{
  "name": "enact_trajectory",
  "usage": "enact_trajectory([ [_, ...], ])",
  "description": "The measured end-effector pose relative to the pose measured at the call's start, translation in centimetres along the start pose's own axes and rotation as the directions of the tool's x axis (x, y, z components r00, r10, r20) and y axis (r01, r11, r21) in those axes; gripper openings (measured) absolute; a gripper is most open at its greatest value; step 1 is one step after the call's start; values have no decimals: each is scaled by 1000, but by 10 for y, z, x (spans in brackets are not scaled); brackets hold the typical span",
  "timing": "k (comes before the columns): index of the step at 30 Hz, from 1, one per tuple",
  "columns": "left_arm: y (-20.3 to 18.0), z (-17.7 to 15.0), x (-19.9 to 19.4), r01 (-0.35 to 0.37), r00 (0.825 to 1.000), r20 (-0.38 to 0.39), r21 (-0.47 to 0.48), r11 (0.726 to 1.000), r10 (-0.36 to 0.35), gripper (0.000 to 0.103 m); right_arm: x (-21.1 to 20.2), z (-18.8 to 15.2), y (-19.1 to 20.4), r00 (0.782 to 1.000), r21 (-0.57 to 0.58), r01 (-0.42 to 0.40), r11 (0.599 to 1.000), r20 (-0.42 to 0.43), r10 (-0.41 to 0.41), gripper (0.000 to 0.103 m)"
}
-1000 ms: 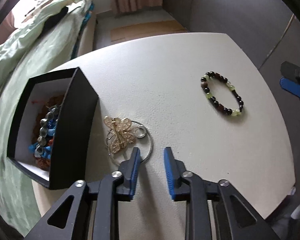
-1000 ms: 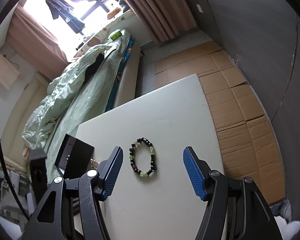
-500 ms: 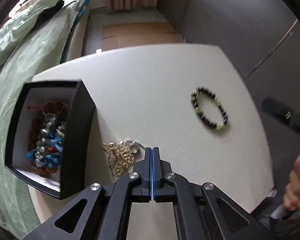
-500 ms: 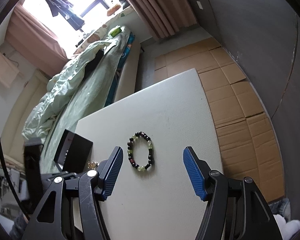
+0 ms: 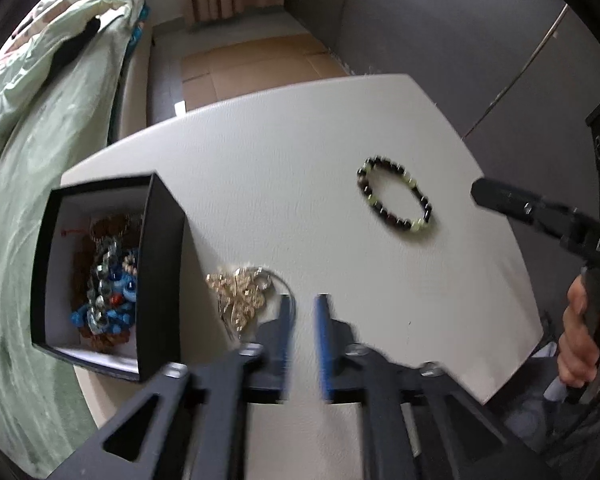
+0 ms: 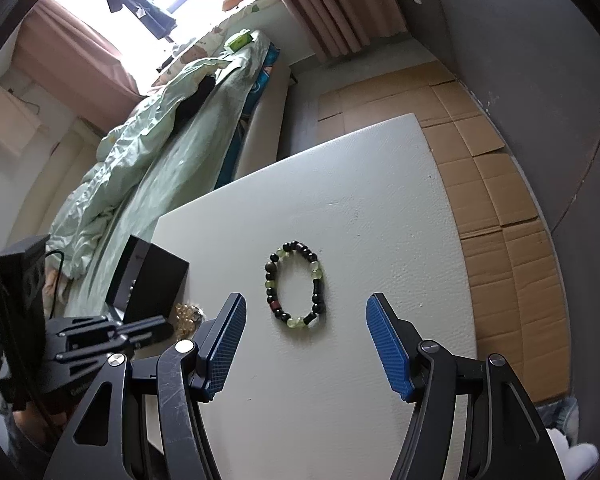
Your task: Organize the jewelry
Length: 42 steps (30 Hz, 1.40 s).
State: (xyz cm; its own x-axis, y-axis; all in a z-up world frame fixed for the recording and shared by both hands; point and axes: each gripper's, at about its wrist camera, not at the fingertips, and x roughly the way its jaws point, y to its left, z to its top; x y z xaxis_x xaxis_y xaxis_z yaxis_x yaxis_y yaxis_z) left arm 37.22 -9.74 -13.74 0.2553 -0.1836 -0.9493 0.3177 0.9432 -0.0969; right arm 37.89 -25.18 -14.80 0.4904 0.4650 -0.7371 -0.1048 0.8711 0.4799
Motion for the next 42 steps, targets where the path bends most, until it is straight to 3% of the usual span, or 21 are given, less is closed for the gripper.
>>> enact_trajectory([
  [1,0,-3,0,-5,1000,4,-2,1000,5,48,0,0,0,1000,0,0,1000,0,0,64],
  [2,1,-4,0,-12,1000,11,-2,1000,12,56,0,-1,0,1000,0,1,1000,0,-1,64],
  [7,6,-10,9,-48,999,-7,-11,999,48,56,1,-1,1,1000,-5,7,1000,-4,-7,64],
  [11,14,-9,22,-89,996,-25,-97,991,87,56,1,-2,3,1000,-12,13,1000,-5,-13,64],
  [16,10,-7,28,-180,984,-22,-114,977,178,56,1,-3,4,1000,-15,9,1000,-3,-9,64],
  [20,4,-6,37,-230,973,-62,-114,967,224,63,0,-3,3,1000,-16,9,1000,-3,-9,64],
  [24,15,-6,36,-207,978,-78,-208,956,195,68,-1,-3,4,1000,-15,2,1000,0,-2,64],
  [26,22,-7,35,-160,987,-64,-260,952,148,69,-2,-3,4,1000,-14,-2,1000,2,2,64],
  [33,15,-4,36,-189,982,-59,-274,943,180,68,-5,-3,7,1000,-17,-20,1000,10,20,64],
  [35,12,-3,34,-186,983,-56,-267,945,177,61,-5,-3,6,1000,-15,-23,1000,11,23,64],
  [36,12,-2,34,-186,982,-57,-266,946,178,51,-6,-4,6,1000,-15,-25,1000,12,25,64],
  [42,9,4,36,-160,987,-60,-249,955,150,47,-6,-4,2,1000,-11,-20,1000,11,20,64],
])
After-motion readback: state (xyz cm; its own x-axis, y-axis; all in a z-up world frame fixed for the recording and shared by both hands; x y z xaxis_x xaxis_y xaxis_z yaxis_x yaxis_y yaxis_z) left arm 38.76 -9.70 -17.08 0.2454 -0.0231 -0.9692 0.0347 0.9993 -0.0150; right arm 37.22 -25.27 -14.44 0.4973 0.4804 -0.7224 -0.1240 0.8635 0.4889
